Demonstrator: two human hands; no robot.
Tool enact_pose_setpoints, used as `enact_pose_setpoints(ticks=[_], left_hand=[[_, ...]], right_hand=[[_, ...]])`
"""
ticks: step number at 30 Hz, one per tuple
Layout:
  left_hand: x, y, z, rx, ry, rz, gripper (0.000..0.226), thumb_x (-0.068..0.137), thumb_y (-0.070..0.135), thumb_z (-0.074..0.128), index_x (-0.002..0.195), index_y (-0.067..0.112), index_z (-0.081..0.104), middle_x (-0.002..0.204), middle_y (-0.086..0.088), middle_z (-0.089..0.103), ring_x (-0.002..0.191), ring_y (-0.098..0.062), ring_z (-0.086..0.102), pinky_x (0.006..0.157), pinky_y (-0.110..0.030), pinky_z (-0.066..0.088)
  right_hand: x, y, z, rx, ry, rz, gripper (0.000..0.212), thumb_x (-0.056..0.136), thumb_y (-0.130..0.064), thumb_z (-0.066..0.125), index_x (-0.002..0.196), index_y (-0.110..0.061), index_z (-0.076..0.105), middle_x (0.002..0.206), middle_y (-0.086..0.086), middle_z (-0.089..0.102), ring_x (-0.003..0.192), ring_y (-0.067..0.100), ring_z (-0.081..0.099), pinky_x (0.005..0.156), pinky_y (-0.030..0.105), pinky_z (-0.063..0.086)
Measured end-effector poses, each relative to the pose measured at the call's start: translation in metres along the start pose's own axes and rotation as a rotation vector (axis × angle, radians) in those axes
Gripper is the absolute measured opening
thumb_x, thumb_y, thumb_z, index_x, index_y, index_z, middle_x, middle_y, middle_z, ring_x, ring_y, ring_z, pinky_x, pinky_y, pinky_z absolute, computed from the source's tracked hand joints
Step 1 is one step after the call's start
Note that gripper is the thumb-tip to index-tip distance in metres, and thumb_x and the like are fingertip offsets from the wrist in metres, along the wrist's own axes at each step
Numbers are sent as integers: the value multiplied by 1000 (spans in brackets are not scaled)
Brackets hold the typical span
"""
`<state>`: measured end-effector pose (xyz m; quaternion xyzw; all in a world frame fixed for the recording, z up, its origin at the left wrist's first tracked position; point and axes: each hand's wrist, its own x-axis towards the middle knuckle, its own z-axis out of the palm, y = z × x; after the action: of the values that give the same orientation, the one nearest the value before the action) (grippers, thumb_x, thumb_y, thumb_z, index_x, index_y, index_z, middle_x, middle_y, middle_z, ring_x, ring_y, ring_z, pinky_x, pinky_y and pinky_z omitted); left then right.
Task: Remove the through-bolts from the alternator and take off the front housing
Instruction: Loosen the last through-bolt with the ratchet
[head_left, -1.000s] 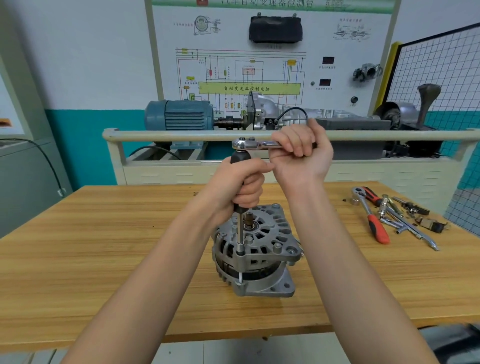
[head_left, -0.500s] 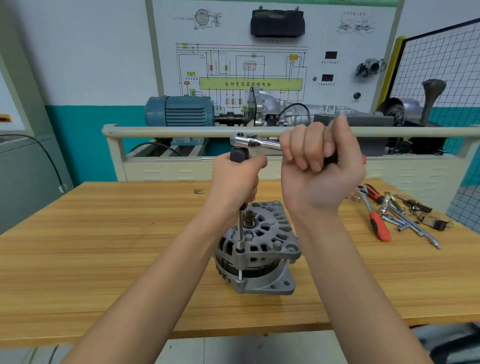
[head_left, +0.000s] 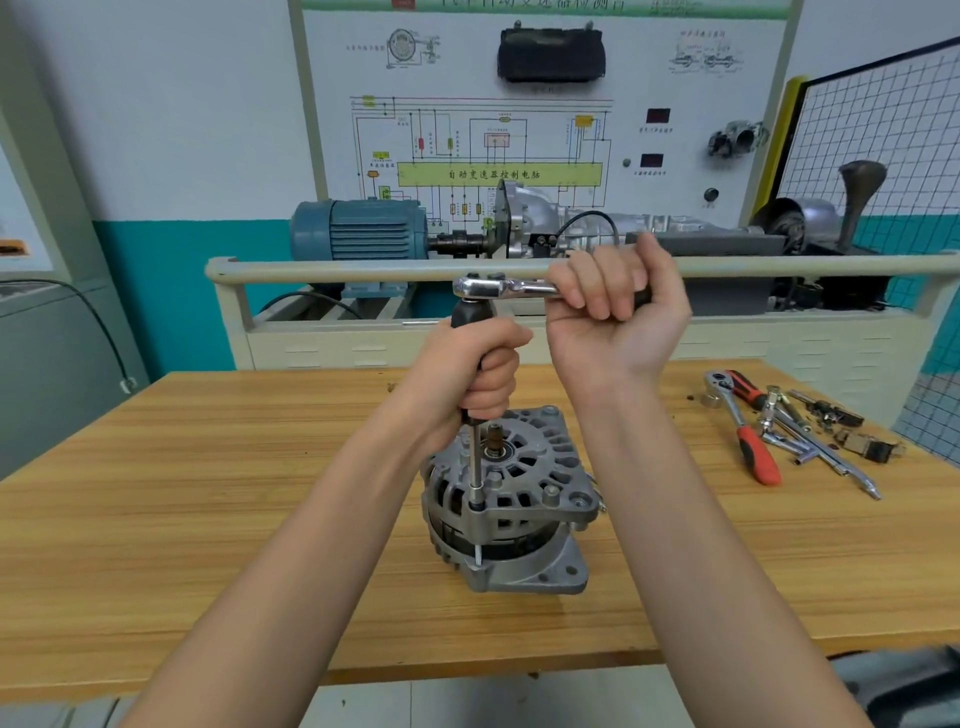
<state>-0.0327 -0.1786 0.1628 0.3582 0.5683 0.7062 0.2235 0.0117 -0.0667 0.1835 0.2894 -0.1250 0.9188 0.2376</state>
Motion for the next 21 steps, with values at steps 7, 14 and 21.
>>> enact_pose_setpoints(ticks=[7,14,21], left_hand=[[1,-3,15,53,300,80,48,88,3,48,48,20,27,38,6,20,32,-11,12,38,-12,15],[1,-6,20,101,430,144,45,85,1,52,51,19,28,37,6,24,31,-11,17,38,-15,18],[-5,1,-1,47,48,103,36,75,10,62,48,16,40,41,1,30,35,-14,26,42,-21,24]], right_hand=[[-39,15,16,-534,-312,-432,36,91,-6,38,56,-16,35,41,-1,28,40,12,27,48,30,23],[-33,10,15,-420,-314,-338,44,90,-7,36,47,-17,41,38,-5,32,38,11,25,47,26,26],[4,-5,-5,18,-99,111,44,89,-17,40,45,-14,39,35,-3,29,42,11,14,44,23,25]])
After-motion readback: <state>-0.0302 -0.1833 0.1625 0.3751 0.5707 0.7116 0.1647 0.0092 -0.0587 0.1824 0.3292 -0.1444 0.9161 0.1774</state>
